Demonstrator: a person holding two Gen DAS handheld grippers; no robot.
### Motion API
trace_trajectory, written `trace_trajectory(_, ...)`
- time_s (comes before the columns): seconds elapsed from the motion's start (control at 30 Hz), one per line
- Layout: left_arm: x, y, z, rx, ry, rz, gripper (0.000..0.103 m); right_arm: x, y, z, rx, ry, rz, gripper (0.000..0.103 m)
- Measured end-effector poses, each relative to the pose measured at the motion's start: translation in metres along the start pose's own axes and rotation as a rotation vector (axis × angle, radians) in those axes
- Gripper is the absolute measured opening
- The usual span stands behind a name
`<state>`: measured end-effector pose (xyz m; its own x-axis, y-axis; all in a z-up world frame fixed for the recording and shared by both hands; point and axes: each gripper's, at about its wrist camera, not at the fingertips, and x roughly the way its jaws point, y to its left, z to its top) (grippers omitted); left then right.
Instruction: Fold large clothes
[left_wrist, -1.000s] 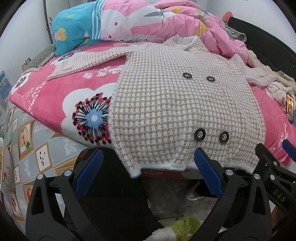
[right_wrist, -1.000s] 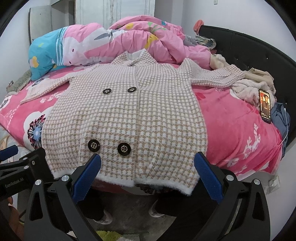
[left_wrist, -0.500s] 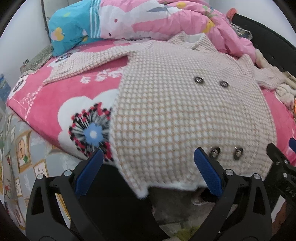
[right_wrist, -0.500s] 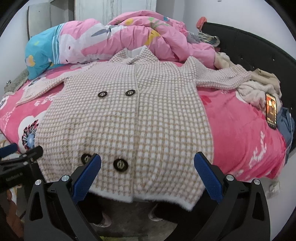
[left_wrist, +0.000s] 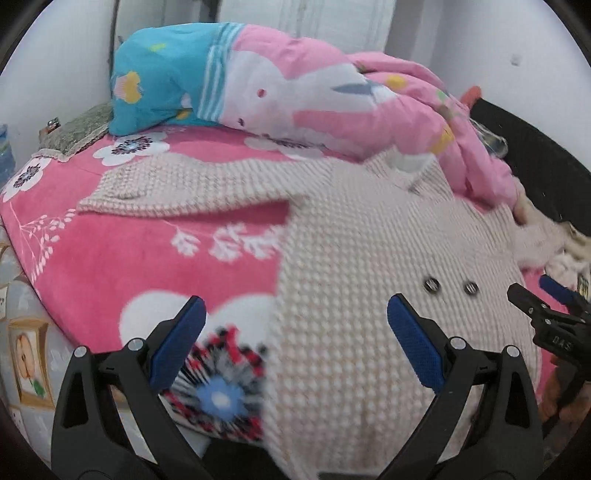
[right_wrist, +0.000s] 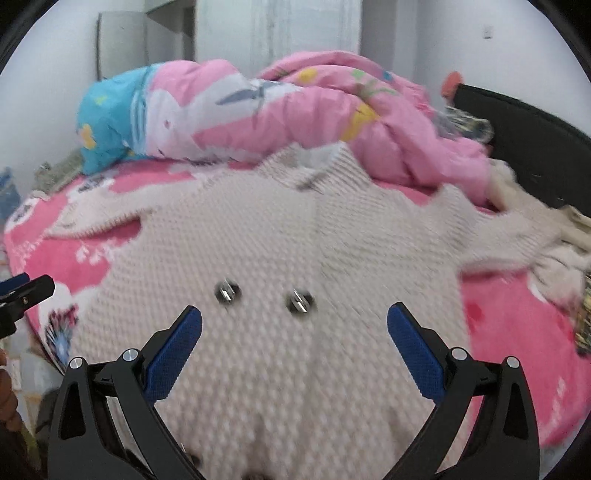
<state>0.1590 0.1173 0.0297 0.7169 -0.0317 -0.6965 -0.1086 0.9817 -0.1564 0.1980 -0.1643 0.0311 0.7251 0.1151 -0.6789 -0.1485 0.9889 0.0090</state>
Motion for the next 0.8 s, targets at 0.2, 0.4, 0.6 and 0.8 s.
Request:
trace_trajectory(0.2, 0.022, 0.063, 0.035, -0.14, -0.022, 0.022, 0.095, 0.063, 0.004, 0.03, -0.009, 0.009, 0.03, 0.098)
trace_trajectory(0.4, 0.076, 0.151, 0.072, -0.352, 0.034, 0.15, 0.095, 0.107, 0.004, 0.034, -0.008, 0.084, 0.089, 0.098)
trace_trajectory(0.6, 0.146, 0.231, 0.09, -0.626, 0.143, 0.103, 0.095, 0.126, 0.011, 0.03, -0.044, 0.086, 0.101, 0.098)
trace_trajectory(0.8, 0.173, 0.273, 0.094, -0.754, 0.094, 0.156, 0.083, 0.132, 0.014, 0.026, -0.068, 0.094, 0.131, 0.098)
